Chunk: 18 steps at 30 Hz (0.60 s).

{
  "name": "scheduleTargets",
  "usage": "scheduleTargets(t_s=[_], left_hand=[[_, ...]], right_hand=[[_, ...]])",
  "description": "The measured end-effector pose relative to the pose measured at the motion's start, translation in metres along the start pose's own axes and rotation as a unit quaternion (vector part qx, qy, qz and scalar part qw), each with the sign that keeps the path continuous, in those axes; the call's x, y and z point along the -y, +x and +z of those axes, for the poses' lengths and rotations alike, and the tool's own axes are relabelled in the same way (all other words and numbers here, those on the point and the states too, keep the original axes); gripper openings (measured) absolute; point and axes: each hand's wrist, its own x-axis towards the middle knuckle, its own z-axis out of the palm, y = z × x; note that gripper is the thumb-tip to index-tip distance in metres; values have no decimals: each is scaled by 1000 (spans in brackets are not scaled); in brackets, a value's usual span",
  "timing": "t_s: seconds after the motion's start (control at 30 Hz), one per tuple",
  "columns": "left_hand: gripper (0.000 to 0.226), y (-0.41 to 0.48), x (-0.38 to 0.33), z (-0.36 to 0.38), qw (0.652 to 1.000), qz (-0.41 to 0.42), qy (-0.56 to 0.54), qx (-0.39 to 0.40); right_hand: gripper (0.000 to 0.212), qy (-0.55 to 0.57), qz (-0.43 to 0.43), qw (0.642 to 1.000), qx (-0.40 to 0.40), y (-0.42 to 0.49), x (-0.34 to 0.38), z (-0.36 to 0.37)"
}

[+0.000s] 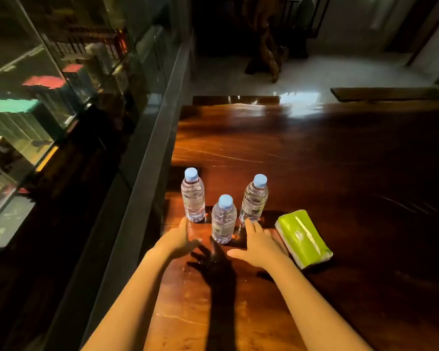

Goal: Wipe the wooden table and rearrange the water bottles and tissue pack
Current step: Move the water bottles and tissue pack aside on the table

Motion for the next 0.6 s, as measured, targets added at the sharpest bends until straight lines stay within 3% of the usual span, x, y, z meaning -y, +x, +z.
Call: scheduleTargets(t_s=[0.13,0.23,0.43,0.6], left_hand=[[102,24,-2,-19,984,3,-81,-156],[104,37,-3,-25,961,80,-130,-230],[99,63,-4,-26,924,141,-294,-199],[81,78,-6,-18,902,125,-348,-224]], right_hand=[[110,79,-40,989,-120,20,15,10],[113,208,-60,960,-178,34,24,22],[84,351,-73,895,-265,61,30,39],[69,419,-71,868,-255,67,31,45]])
